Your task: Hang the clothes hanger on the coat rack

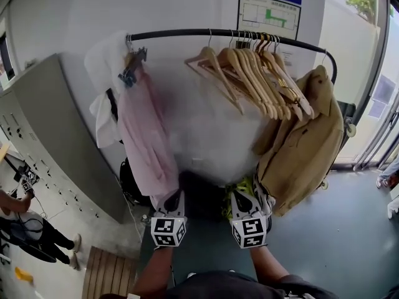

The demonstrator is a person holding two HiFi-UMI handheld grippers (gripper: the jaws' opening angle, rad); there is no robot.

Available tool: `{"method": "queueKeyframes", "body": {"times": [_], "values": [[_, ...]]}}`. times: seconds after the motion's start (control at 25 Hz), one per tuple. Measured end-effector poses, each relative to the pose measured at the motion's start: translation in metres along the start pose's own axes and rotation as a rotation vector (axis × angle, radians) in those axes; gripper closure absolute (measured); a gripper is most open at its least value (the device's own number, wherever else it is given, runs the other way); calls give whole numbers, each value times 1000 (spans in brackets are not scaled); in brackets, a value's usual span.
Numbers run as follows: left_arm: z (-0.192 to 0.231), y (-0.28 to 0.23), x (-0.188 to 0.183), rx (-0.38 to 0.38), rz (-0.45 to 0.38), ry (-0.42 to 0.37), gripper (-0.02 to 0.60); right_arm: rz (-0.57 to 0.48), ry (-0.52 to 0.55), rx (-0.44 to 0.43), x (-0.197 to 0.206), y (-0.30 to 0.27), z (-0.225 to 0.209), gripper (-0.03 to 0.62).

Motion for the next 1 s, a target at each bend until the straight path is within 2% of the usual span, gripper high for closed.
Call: {"method": "queueKeyframes", "body": {"times": [0.2, 1.0], "values": [[-15, 0, -2, -4, 1, -4, 574, 19, -13, -8, 4, -1, -5, 580], [-47, -5, 1, 1, 8, -9, 573, -12, -20, -34, 6, -3, -17, 580]]}}
Point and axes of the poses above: the fingertips, and each gripper's own axes: y backward along the fingers, z to its left, x out of its underside, the point moved 10 cm from there along y, backward along the fingers, and after that the axes turned 6 degrees about z, right-handed, at the moved point
